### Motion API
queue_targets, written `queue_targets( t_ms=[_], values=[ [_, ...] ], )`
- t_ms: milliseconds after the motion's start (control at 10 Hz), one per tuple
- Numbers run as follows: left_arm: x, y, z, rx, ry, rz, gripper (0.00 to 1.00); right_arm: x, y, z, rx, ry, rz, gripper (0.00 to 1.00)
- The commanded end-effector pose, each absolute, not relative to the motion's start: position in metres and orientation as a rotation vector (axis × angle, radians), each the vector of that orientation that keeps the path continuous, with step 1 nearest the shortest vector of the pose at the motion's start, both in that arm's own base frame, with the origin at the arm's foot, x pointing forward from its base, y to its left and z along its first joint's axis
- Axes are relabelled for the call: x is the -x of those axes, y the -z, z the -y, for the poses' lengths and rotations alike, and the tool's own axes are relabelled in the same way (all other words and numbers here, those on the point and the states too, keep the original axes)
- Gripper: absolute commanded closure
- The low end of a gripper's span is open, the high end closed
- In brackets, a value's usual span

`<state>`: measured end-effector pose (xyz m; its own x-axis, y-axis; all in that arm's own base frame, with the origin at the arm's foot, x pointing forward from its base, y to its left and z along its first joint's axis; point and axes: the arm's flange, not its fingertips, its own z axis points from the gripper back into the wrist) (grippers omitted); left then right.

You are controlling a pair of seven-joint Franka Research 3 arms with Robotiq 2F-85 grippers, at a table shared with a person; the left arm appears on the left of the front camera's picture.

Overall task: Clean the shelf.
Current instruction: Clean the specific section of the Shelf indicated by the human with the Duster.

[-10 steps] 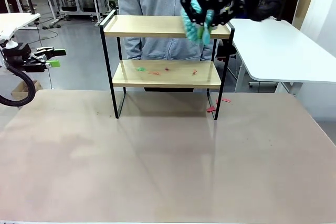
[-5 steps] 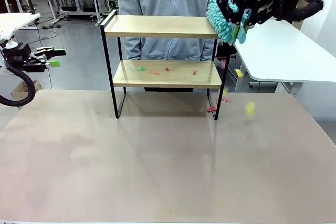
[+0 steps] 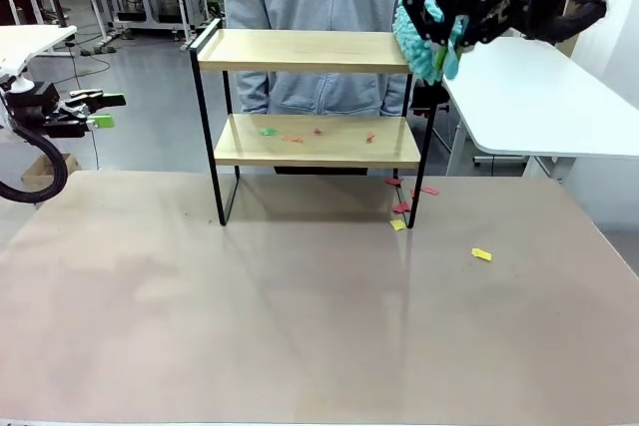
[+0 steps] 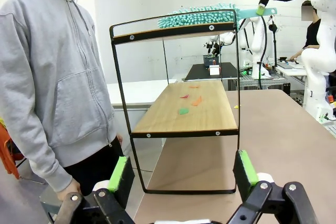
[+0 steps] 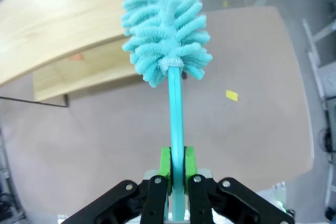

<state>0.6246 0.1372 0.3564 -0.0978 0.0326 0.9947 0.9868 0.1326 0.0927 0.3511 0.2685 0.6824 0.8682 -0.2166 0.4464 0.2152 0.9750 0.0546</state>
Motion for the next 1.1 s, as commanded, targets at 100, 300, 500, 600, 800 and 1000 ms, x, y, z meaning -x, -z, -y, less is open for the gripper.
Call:
queue_targets(
  t_ms=[100, 300, 500, 600, 800, 1000],
  values=[
    [-0.623, -0.359, -0.137, 1.094, 1.166, 1.372, 0.00, -0.331, -0.711, -0.242, -0.173, 0.056, 0.595, 0.87],
    [-0.623, -0.359, -0.137, 1.094, 1.166, 1.372, 0.00, -0.327, -0.714, -0.239, -0.234, -0.106, 0.613, 0.87],
    [-0.623, -0.359, -0.137, 1.094, 1.166, 1.372, 0.00, -0.319, -0.716, -0.246, -0.343, -0.375, 0.600, 0.87],
    [-0.623, -0.359, -0.137, 1.094, 1.166, 1.372, 0.00, -0.314, -0.714, -0.254, -0.377, -0.506, 0.571, 0.87],
    [-0.623, -0.359, -0.137, 1.094, 1.166, 1.372, 0.00, -0.305, -0.704, -0.272, -0.392, -0.742, 0.477, 0.87],
    [-0.623, -0.359, -0.137, 1.094, 1.166, 1.372, 0.00, -0.295, -0.677, -0.276, -0.321, -0.926, 0.338, 0.87]
  ],
)
